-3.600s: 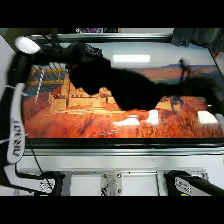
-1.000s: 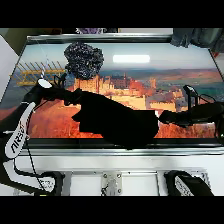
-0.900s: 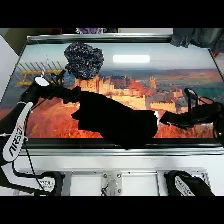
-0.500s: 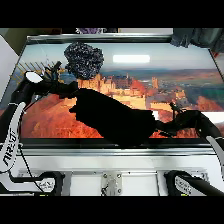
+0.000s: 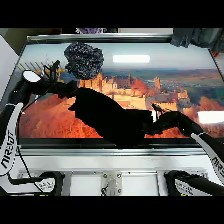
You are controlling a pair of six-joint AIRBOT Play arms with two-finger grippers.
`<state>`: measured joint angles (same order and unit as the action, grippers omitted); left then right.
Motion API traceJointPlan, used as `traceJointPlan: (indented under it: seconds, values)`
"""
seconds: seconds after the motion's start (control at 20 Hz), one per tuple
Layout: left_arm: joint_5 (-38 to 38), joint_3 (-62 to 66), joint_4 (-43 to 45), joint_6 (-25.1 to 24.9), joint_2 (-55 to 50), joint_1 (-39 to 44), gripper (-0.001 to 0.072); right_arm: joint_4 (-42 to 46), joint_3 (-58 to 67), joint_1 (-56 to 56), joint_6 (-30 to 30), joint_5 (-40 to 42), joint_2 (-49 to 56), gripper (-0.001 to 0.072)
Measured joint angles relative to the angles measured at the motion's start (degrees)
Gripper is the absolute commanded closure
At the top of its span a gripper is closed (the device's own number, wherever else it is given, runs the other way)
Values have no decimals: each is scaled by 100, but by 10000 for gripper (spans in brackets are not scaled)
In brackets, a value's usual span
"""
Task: Fold the clothes and pants, and hang the long-sleeved shirts on hangers.
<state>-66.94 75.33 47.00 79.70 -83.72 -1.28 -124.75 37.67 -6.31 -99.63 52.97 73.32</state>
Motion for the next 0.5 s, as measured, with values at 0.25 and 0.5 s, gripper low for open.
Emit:
traceJointPlan:
  seconds: [0.25,0.5]
  values:
    - [-496,1266,-234,192,1102,-293,682,391,2033,713,-20,962,-1366,685]
    - [-511,2686,-323,256,2583,-127,682,518,4439,1453,175,1298,-2754,685]
